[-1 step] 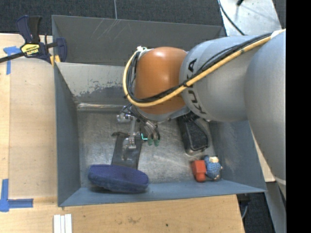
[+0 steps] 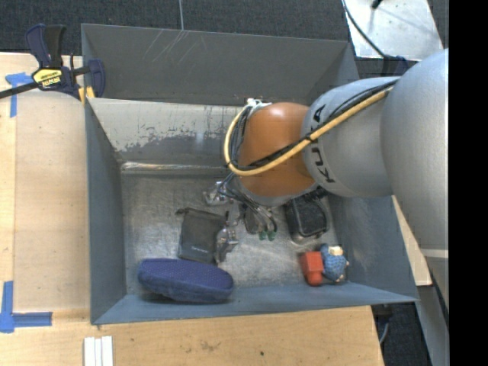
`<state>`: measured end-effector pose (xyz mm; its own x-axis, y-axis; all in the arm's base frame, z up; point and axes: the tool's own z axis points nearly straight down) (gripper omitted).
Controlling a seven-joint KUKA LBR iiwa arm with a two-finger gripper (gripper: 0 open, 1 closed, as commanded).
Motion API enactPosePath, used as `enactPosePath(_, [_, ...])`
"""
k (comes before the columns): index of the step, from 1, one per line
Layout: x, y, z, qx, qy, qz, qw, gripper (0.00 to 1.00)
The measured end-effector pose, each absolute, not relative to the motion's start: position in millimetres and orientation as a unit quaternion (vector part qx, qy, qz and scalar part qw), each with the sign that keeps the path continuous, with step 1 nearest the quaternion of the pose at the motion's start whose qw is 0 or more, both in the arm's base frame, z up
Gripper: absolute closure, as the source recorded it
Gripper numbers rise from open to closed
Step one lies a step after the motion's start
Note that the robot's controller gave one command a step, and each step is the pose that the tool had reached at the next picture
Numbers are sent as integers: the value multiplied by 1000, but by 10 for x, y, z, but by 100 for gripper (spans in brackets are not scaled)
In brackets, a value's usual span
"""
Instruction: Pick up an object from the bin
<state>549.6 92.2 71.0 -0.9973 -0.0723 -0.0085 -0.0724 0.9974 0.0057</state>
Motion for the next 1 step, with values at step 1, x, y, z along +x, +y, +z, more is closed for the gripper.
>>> enactPosePath(1, [5542, 940, 776, -37, 999, 3, 12, 100])
